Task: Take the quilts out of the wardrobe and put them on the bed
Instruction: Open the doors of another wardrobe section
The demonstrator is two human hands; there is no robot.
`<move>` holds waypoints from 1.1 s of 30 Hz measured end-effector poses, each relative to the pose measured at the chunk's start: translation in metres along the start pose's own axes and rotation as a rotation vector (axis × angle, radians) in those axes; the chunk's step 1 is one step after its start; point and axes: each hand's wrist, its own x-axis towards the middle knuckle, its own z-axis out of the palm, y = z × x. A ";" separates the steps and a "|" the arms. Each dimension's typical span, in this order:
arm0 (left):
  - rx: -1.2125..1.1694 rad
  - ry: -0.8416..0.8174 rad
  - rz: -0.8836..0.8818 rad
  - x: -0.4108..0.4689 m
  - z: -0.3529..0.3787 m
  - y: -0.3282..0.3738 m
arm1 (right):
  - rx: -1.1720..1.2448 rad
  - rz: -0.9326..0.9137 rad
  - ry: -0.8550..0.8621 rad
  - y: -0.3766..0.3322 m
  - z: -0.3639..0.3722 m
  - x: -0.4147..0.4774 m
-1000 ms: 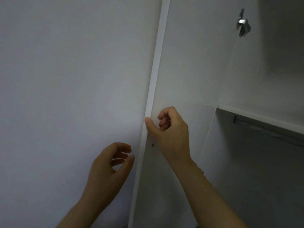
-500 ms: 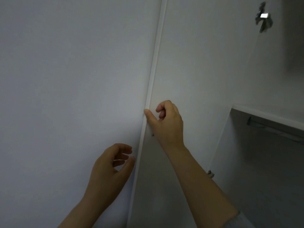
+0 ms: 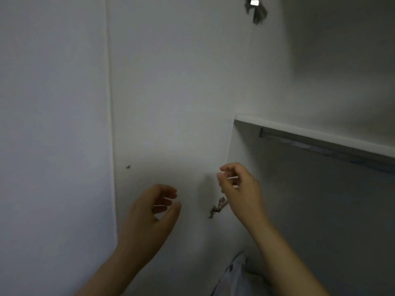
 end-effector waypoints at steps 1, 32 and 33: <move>-0.014 -0.030 -0.003 -0.001 0.016 0.005 | -0.013 0.017 0.026 0.010 -0.017 -0.004; 0.102 -0.880 -0.152 -0.078 0.364 -0.204 | -0.505 0.733 0.140 0.350 -0.162 -0.181; 0.123 -0.892 -0.146 -0.080 0.369 -0.211 | -0.517 0.747 0.135 0.357 -0.160 -0.186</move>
